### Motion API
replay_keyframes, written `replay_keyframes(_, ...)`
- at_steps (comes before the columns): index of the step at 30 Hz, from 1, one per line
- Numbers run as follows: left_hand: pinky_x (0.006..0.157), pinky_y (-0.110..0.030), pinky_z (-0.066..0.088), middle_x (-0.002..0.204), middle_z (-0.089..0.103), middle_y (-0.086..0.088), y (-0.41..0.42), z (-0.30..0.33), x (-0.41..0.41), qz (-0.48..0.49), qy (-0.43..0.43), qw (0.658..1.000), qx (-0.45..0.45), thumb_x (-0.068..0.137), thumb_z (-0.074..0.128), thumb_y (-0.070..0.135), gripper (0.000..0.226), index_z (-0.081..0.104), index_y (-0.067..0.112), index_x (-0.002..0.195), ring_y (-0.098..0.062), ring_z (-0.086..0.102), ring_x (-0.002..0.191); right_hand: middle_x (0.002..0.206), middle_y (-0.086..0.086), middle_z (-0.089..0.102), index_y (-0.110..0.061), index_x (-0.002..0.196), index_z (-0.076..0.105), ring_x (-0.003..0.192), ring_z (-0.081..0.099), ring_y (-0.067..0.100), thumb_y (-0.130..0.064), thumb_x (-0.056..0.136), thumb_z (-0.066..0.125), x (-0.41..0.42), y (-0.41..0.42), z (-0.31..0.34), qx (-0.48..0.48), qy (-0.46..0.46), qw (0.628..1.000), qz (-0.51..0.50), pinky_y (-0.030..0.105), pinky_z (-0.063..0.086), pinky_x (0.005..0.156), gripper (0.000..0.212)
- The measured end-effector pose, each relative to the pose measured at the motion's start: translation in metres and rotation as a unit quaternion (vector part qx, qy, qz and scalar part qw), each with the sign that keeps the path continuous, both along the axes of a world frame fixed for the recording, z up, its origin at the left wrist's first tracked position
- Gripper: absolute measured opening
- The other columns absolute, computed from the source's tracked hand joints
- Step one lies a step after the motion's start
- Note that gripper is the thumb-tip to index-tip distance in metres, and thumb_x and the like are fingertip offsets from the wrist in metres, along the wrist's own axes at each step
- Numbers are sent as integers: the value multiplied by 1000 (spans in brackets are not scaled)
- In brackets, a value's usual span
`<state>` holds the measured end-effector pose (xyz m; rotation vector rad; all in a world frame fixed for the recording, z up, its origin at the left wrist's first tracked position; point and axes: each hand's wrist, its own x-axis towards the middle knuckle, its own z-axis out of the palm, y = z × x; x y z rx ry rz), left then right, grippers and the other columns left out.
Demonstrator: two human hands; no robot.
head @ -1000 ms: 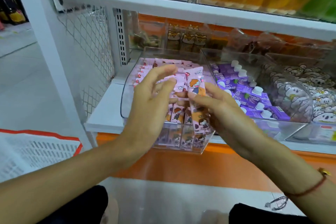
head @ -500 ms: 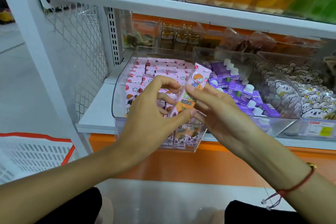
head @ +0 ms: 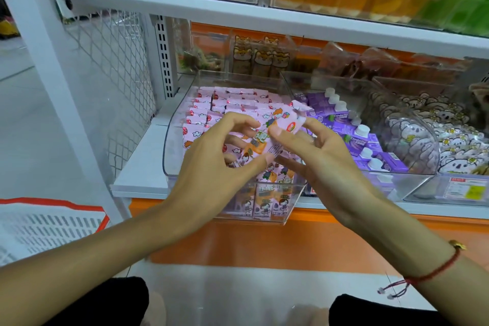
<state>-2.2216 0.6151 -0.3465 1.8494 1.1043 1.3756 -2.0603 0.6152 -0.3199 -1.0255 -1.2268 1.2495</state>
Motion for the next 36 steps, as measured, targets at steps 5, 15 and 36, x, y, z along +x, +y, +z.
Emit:
replay_keyframes(5, 75, -16, 50, 104, 62, 23, 2, 3, 0, -31, -45, 998, 1, 84, 71, 33, 26, 53, 37, 102, -3, 61, 96, 103, -4, 73, -14, 119, 58, 97, 68, 7, -11, 90, 60, 0, 0, 7, 25, -25, 998, 43, 19, 53, 87, 30)
replay_keyframes(15, 71, -15, 53, 99, 66, 24, 0, 7, 1, 0, -12, 1000, 7, 74, 81, 25, 42, 63, 41, 109, 4, 62, 86, 93, -5, 75, -23, 104, 66, 83, 70, 5, -15, 89, 62, -4, -5, 7, 86, -89, 992, -10, 16, 54, 72, 17)
replay_keyframes(36, 102, -20, 44, 124, 65, 11, 2, 23, -10, -120, -93, 976, -155, 83, 68, 7, 45, 59, 25, 124, 0, 60, 113, 109, -4, 63, -28, 123, 52, 108, 60, 20, -12, 84, 60, 8, 4, 8, 104, -45, 987, 113, 37, 43, 105, 43)
